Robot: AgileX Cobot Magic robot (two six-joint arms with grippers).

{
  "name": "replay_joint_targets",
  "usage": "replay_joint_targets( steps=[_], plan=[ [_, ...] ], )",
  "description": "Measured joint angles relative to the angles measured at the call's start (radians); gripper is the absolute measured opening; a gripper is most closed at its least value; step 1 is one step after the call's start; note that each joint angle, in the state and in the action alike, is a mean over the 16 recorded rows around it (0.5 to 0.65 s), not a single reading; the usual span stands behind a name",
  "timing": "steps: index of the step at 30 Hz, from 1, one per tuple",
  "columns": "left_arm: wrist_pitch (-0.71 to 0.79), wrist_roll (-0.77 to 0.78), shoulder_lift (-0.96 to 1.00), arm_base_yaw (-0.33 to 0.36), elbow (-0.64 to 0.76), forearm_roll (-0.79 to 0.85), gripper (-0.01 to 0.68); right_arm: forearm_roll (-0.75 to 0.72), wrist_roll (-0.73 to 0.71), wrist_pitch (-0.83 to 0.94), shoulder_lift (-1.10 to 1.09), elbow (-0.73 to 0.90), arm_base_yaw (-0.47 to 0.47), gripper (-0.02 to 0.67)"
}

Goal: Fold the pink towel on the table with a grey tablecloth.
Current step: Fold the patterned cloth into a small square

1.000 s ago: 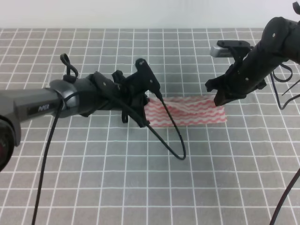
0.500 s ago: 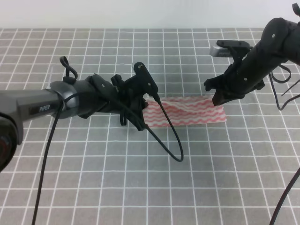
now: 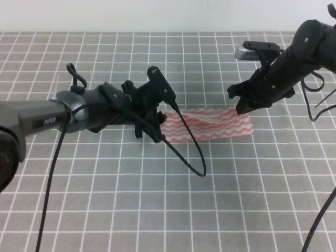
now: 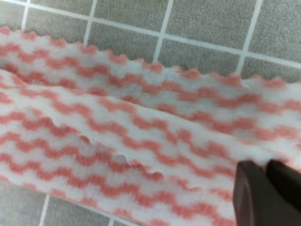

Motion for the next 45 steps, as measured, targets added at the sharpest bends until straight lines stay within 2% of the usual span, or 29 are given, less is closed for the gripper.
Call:
replay_joint_targets(
  steps=[5,14,37,45],
  plan=[
    [-0.036,-0.006,0.000,0.000,0.000,-0.007,0.340,0.003,0.000,-0.016,0.000,0.000,0.000,0.076],
    [-0.092,-0.013,0.011,0.000,0.000,-0.009,0.367,0.009,0.000,-0.041,0.000,0.000,0.000,0.162],
    [-0.171,-0.089,0.042,0.003,-0.072,-0.012,0.366,0.015,-0.001,-0.102,0.000,0.000,0.000,0.174],
    [-0.168,-0.097,0.068,0.012,-0.104,-0.011,0.366,0.079,-0.059,-0.048,-0.001,-0.001,0.000,0.140]
  ],
)
